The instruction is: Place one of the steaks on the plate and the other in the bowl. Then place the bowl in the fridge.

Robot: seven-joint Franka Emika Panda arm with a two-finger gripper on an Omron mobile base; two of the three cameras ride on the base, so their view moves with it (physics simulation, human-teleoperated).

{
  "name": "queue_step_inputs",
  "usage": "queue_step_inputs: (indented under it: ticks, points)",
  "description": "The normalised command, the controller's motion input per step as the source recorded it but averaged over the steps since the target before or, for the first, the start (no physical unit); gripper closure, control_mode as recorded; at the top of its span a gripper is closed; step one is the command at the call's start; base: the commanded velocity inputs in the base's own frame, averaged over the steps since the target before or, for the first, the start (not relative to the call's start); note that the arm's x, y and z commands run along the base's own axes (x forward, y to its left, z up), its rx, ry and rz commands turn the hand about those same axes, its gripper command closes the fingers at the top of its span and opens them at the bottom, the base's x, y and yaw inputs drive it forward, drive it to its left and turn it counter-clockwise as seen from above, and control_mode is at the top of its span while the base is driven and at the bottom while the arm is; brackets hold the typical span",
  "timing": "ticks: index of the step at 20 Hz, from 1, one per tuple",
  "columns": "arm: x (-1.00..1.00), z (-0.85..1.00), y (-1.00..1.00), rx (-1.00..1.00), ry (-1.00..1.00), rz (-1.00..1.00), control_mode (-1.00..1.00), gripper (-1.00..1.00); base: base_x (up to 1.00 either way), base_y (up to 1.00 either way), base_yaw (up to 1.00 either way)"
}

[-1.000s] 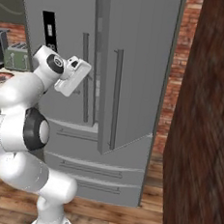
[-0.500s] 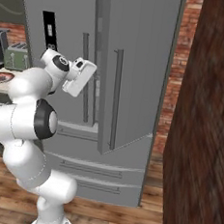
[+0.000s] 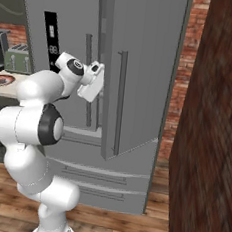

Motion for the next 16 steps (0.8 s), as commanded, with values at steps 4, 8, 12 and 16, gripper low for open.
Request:
queue_step_inputs:
  ticks: [4, 8, 12, 16]
  points:
    - [-0.18, 0.0, -0.63, 0.0, 0.0, -0.05, -1.0, -1.0, 0.0, 0.0, 0.0]
    - [-0.78, 0.06, -0.92, 0.0, 0.0, -0.12, -1.0, -1.0, 0.0, 0.0, 0.0]
    - [-1.0, 0.08, -1.0, 0.0, 0.0, -0.16, -1.0, -1.0, 0.0, 0.0, 0.0]
    - [-0.68, 0.0, -0.91, -0.03, 0.01, -0.06, -1.0, -1.0, 0.0, 0.0, 0.0]
